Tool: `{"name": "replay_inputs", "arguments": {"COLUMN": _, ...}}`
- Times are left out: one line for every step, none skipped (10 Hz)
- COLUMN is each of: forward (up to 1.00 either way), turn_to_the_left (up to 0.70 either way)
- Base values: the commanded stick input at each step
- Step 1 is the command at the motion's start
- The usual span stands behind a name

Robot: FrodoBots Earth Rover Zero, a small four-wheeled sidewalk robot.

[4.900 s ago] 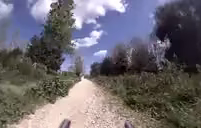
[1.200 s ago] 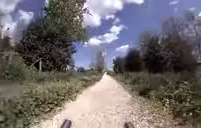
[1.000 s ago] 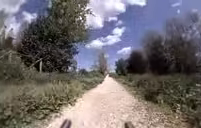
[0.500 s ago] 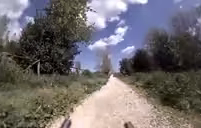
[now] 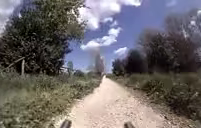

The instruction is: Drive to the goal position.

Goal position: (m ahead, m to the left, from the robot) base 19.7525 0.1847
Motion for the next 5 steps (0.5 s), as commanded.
{"name": "replay_inputs", "arguments": {"forward": 0.85, "turn_to_the_left": -0.33}}
{"name": "replay_inputs", "arguments": {"forward": 0.85, "turn_to_the_left": -0.26}}
{"name": "replay_inputs", "arguments": {"forward": 0.85, "turn_to_the_left": -0.18}}
{"name": "replay_inputs", "arguments": {"forward": 0.85, "turn_to_the_left": -0.11}}
{"name": "replay_inputs", "arguments": {"forward": 0.85, "turn_to_the_left": -0.04}}
